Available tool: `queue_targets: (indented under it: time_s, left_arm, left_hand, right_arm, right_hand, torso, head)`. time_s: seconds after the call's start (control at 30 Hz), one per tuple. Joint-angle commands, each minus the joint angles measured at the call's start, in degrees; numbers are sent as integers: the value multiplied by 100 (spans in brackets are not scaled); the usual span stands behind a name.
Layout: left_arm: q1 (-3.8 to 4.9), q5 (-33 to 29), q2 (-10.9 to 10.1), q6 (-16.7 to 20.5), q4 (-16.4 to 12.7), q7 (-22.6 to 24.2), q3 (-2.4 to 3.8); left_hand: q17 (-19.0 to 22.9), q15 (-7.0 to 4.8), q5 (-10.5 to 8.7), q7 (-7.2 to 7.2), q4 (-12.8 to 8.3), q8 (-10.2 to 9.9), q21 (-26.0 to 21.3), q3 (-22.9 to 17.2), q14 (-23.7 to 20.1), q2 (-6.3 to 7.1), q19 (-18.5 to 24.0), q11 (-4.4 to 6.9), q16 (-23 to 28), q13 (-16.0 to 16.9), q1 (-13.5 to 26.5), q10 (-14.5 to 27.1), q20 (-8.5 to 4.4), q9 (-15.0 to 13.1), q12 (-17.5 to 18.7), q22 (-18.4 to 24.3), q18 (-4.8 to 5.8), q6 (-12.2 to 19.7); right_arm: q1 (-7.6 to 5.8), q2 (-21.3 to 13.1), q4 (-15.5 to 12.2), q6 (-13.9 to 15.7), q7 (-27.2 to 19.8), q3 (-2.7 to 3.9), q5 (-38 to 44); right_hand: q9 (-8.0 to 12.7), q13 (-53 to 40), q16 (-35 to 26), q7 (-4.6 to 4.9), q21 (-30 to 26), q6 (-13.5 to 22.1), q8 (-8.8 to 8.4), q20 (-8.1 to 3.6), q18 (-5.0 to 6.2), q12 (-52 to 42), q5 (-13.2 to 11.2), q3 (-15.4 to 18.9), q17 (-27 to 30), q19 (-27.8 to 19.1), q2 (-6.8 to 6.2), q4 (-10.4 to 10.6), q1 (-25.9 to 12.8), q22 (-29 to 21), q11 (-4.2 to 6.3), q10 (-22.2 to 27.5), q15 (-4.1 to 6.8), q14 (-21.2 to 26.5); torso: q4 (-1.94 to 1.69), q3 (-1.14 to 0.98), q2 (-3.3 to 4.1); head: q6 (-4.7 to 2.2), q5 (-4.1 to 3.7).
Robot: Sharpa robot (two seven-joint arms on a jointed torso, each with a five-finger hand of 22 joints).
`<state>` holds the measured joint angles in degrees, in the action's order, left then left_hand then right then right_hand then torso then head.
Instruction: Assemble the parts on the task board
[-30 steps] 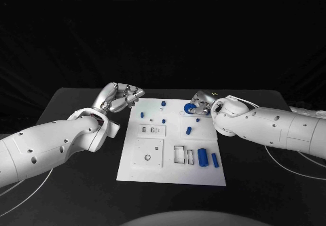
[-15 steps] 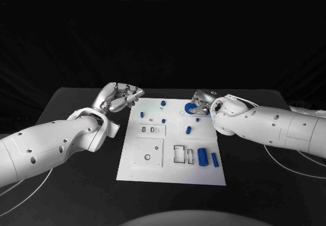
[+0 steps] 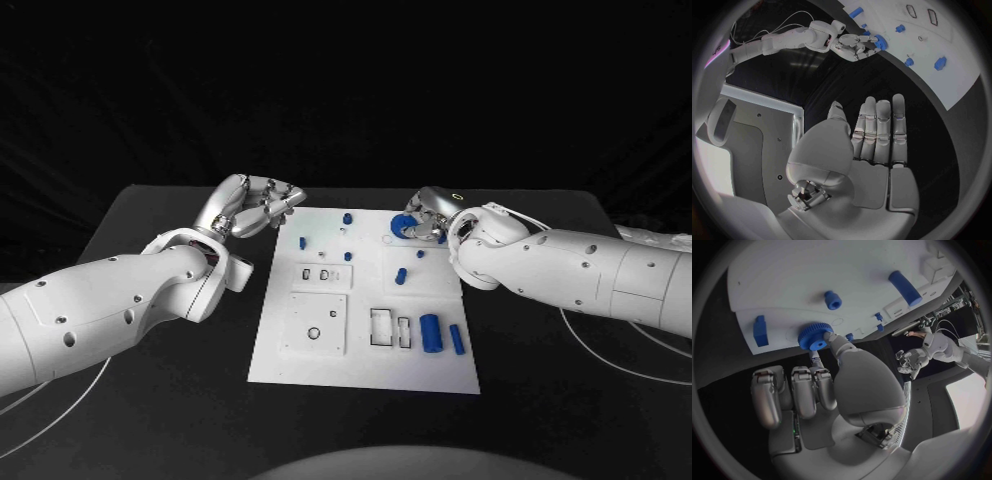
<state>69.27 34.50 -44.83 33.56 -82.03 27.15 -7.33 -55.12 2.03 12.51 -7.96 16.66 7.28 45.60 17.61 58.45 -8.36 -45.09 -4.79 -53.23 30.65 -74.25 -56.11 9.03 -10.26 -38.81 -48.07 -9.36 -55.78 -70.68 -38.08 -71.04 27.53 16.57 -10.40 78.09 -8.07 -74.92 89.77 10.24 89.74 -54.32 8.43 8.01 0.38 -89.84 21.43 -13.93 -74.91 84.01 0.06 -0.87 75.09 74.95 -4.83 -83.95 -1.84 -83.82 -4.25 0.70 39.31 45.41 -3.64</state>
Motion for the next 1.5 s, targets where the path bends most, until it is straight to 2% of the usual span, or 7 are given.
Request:
queue_targets:
  time_s: [0.03, 0.23, 0.37, 0.67, 1.03, 1.23, 1.5]
  left_arm:
    - [14, -7, 11, -51, -8, 57, 4]
    - [14, -7, -1, -48, -11, 57, 5]
    - [14, -7, 2, -50, -5, 55, 5]
    - [14, -6, 37, -58, 21, 56, 5]
    - [15, -6, 35, -49, 8, 62, 5]
    - [15, -6, 23, -43, -21, 61, 6]
    - [16, -6, 3, -26, -23, 57, 7]
  left_hand:
    - [15, 8, 38, 2, 0, 9, -36, 42, 43, -23, -30, 25, 15, -17, -32, 3, 2, -10, 41, 9, -92, 3]
    - [15, 8, 38, 2, 0, 9, -36, 42, 43, -23, -30, 25, 15, -17, -32, 3, 2, -10, 41, 9, -92, 3]
    - [15, 8, 38, 2, 0, 9, -36, 42, 43, -23, -30, 25, 15, -17, -32, 3, 2, -10, 41, 9, -92, 3]
    - [15, 7, 37, 3, 1, 10, -41, 44, 49, -26, -34, 25, 14, -21, -33, 0, 1, -11, 41, 10, -93, 1]
    - [17, 7, 37, 3, 1, 11, -43, 44, 49, -26, -35, 25, 16, -22, -33, 0, 1, -11, 41, 10, -93, 1]
    - [21, 7, 37, 3, 1, 11, -45, 45, 48, -27, -37, 26, 19, -24, -33, -1, 1, -12, 42, 11, -93, 0]
    - [21, 7, 37, 3, 1, 11, -45, 45, 48, -27, -37, 26, 19, -24, -33, -1, 1, -12, 42, 11, -93, 0]
  right_arm:
    - [-28, -19, -97, 522, -447, 8, -348]
    - [-89, 25, -209, 683, -696, 15, -457]
    - [-121, 120, -241, 676, -802, 20, -508]
    - [-157, 499, -99, 435, -893, 25, -453]
    - [-147, 916, 176, 196, -820, 26, -253]
    - [-105, 1004, 233, 60, -762, 26, -238]
    - [-70, 1070, 292, -138, -667, 26, -206]
  right_hand:
    - [-343, -1508, 23, -159, 26, -318, 237, 41, -38, -16, 54, -23, -1509, 599, 125, 26, 54, 1505, -17, -605, -29, -618]
    - [-351, -1508, 23, -163, 26, -330, 239, 42, -38, -16, 75, -27, -1509, 599, 120, 30, 44, 1505, -17, -605, -32, -618]
    - [-354, -1508, 23, -163, 26, -334, 239, 43, -38, -16, 81, -28, -1509, 599, 116, 33, 37, 1505, -17, -605, -32, -618]
    - [-361, -1508, 23, -160, 26, -324, 226, 45, -38, -16, 47, -43, -1509, 599, 122, 36, 36, 1505, -19, -605, -34, -618]
    - [-368, -1508, 23, -152, 26, -305, 205, 48, -38, -16, -1, -56, -1509, 599, 124, 44, 27, 1505, -25, -605, -39, -618]
    - [-368, -1508, 23, -149, 26, -294, 195, 49, -38, -16, -2, -63, -1509, 599, 127, 46, 25, 1505, -27, -605, -40, -618]
    - [-369, -1508, 23, -141, 26, -274, 176, 52, -38, -16, -13, -69, -1509, 599, 117, 45, 21, 1505, -33, -605, -44, -618]
  torso:
    - [-10, -1, 3]
    - [2, -5, 4]
    - [-14, 1, 1]
    - [-1, 6, -5]
    - [-16, 9, -4]
    - [-13, 2, 0]
    - [0, 5, -7]
  head:
    - [-7, 0]
    - [7, 31]
    - [13, 20]
    - [23, 20]
    - [13, 15]
    - [21, 33]
    - [35, 38]
